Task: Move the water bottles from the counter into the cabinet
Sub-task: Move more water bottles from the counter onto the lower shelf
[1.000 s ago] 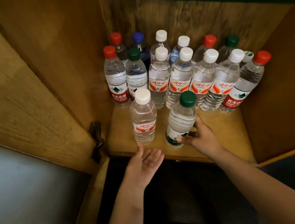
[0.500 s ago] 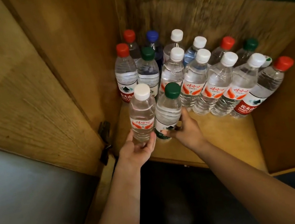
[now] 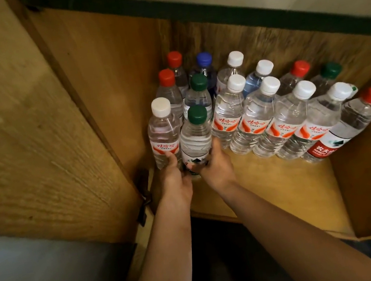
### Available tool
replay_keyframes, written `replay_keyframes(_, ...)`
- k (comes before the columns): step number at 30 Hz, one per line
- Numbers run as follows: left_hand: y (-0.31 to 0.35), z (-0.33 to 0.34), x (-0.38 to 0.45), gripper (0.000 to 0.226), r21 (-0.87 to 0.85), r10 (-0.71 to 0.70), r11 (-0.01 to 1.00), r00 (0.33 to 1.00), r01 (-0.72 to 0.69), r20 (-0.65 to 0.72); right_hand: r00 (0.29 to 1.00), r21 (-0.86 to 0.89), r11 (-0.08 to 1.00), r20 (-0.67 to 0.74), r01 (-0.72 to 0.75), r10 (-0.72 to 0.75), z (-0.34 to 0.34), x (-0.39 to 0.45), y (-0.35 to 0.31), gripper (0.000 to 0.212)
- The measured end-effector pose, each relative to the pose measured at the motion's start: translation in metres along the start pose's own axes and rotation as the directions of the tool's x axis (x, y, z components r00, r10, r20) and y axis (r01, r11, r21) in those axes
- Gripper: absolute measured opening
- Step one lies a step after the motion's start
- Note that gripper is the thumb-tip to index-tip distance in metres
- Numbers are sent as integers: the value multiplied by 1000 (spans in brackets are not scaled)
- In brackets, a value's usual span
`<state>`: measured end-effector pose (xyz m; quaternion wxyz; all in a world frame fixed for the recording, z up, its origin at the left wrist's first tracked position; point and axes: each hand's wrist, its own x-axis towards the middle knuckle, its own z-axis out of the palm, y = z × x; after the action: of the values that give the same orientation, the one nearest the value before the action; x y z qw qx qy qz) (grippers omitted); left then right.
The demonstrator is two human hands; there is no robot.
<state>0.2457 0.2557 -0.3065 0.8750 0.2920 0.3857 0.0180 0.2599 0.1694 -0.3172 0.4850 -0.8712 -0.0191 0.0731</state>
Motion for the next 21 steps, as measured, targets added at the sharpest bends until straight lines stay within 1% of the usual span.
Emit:
replay_keyframes(2,3,1,5,42,11,-19,1000,1000,19,-11,1000,5,1000,-18,-3,3,4,3,-3,68)
replay_keyframes(4,6,3,9,34,13,-29,999,999,29,-17,999,25,1000,-42,-14,15,8,6,-5,70)
replay_keyframes(6,7,5,12,31,6,-28,1000,999,29,-26,998,38,999,-58,-33,35,11,9,-6,72)
replay_keyframes(9,7,4,15,41,0,-15,1000,998,15,-69,996,17,999,-74,-43,45,12,12,-8,73)
replay_keyframes(11,9,1,17,41,-15,-4,1000,996,2,-86,996,5,999,-84,-44,44,13,13,-9,73)
replay_keyframes(15,16,0,21,51,-68,20,997,995,-26,-95,993,-61,997,-114,-40,33,14,8,-11,74)
replay_keyframes(18,17,2,22,53,-53,28,998,995,-33,-92,984,-97,993,-168,-68,51,13,6,-13,73)
replay_keyframes(21,18,3,21,54,-75,29,997,996,-35,-85,982,-111,990,-176,-90,70,14,7,-14,72)
